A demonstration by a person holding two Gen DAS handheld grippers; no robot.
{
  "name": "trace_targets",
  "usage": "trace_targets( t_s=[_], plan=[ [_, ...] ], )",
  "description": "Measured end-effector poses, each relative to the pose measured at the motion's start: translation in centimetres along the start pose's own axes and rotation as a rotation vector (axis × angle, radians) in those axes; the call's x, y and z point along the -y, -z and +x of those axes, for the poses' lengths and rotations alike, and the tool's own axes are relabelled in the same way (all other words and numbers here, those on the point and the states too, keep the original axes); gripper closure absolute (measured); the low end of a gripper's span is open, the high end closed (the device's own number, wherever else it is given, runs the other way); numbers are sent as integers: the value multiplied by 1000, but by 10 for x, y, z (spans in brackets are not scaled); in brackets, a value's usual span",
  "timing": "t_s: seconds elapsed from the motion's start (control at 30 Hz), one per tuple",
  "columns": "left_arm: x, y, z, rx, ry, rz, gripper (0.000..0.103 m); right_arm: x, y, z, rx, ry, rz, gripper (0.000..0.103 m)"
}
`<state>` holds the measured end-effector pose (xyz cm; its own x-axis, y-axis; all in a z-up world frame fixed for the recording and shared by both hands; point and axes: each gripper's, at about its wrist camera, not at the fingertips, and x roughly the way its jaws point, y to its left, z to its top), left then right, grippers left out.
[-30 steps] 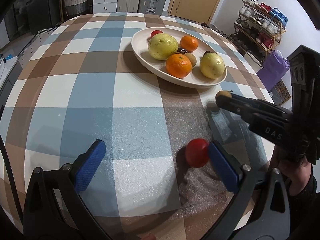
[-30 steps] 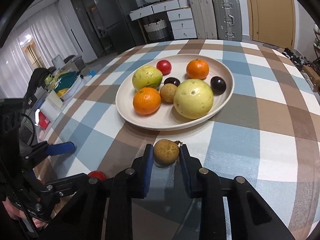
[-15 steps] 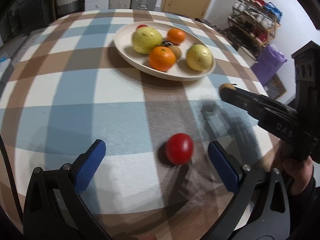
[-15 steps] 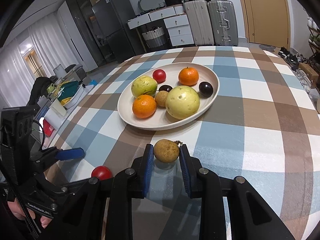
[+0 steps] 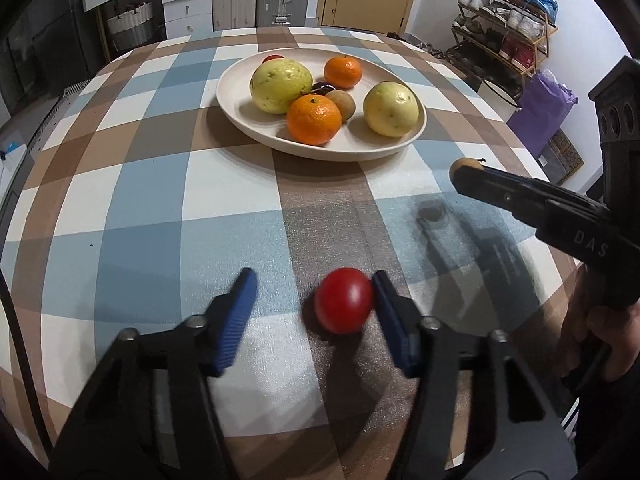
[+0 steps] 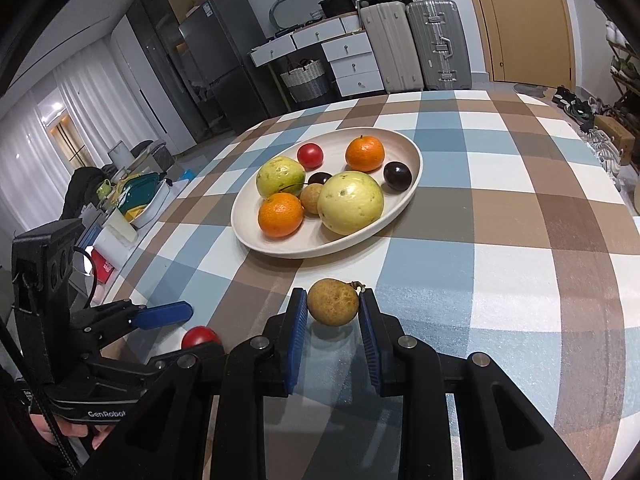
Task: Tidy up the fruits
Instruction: 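Lift the pear with the right gripper while the left gripper grasps the red tomato, then carry the pear and tomato onto the plate and open both grippers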
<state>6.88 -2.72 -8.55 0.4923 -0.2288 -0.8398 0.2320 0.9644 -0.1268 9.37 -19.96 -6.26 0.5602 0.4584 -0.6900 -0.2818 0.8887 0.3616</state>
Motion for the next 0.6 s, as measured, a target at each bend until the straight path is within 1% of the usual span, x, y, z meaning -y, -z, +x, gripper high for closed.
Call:
trace_targets(
  t_s=[0.03,0.07,0.17,0.37,0.47,0.6],
  plan=[
    [2,0,-1,-1,6,9,64,1,0,-1,2,-1,2,76],
    [3,0,-1,-3,15,15,71,2,1,-1,4,-1,5,76],
    [11,3,-1,-1,28,52,78,5,1,-5,14,1,11,76],
    [14,2,0,-10,69,50,79,12,-3,-17,42,7,26,76],
    [8,-2,-1,-19,114,23,79,13,-4,-22,51,12,26,76],
    [3,-8,-6,-7,117,18,79,14,-6,-23,56,8,33,76]
  ],
)
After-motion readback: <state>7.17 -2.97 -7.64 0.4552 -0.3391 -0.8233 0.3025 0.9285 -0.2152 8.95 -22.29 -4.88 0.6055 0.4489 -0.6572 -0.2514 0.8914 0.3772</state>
